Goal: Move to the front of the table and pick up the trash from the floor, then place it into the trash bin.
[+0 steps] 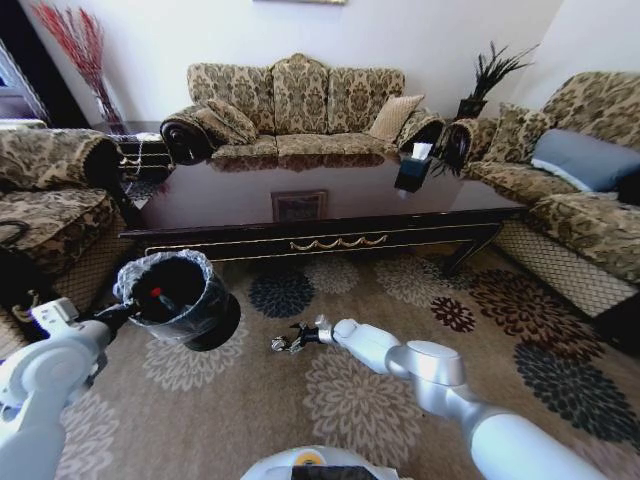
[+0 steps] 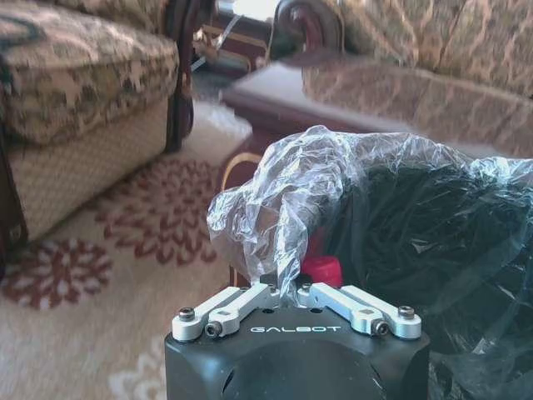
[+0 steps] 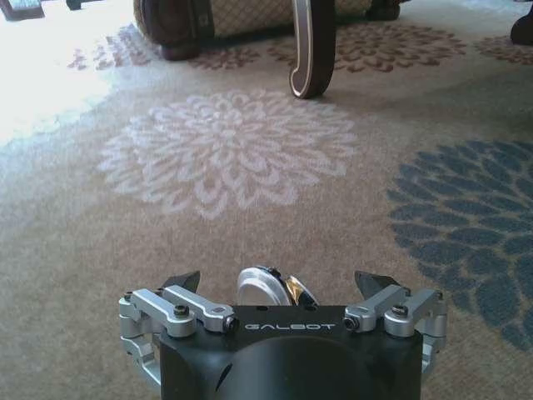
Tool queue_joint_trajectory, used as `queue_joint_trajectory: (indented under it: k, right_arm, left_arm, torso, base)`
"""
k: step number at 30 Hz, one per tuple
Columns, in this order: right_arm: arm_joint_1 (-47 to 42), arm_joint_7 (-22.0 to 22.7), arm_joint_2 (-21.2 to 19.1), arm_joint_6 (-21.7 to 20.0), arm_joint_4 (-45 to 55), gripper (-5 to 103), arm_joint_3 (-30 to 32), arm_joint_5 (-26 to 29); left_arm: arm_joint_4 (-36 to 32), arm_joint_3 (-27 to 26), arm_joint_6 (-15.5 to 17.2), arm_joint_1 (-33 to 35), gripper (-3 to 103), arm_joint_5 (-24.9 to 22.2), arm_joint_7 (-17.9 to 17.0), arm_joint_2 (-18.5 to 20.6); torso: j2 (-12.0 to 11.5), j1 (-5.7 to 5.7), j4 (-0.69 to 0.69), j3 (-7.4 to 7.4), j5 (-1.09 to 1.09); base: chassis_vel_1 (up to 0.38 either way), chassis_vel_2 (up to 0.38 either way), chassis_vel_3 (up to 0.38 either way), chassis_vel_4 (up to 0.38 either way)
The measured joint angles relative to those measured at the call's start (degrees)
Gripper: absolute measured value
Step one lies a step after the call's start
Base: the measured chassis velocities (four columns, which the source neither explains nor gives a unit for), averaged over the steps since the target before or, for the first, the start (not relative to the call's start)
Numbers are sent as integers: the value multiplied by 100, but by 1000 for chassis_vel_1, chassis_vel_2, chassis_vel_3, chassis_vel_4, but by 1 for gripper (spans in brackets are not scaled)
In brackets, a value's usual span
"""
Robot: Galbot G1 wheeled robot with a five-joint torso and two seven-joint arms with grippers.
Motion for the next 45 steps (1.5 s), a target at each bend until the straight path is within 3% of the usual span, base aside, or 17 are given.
queue_joint_trajectory:
  k: [6,9,16,21,32,45]
  right_arm:
    - [-91,-113,433,92,-597,100,195,-395]
    - [-117,-149,461,130,-780,100,346,-642]
    - [-144,-36,452,338,-1536,99,1204,-1515]
    - [-128,131,449,359,-1554,94,1300,-1536]
    - [-116,166,437,459,-1229,89,1313,-1450]
    - [-190,239,433,320,-736,89,490,-1213]
  left_arm:
    - [77,-170,-1,-239,3,-118,2,212]
    - [62,-201,-1,-243,3,-144,7,236]
    - [-75,-160,2,-270,3,-176,62,179]
    - [-93,-160,2,-291,3,-203,75,191]
    - [-111,-135,2,-265,3,-203,98,170]
    - [-126,-145,4,-268,3,-209,119,171]
  torso:
    - [0,0,2,0,2]
    - [0,0,5,0,2]
    - [0,0,-4,0,1]
    - [0,0,3,0,1]
    - [0,0,1,0,1]
    - [0,0,1,0,1]
  base:
    - [0,0,0,0]
    - [0,0,0,0]
    - [0,0,0,0]
    - [0,0,0,0]
    - [0,0,0,0]
    - [0,0,0,0]
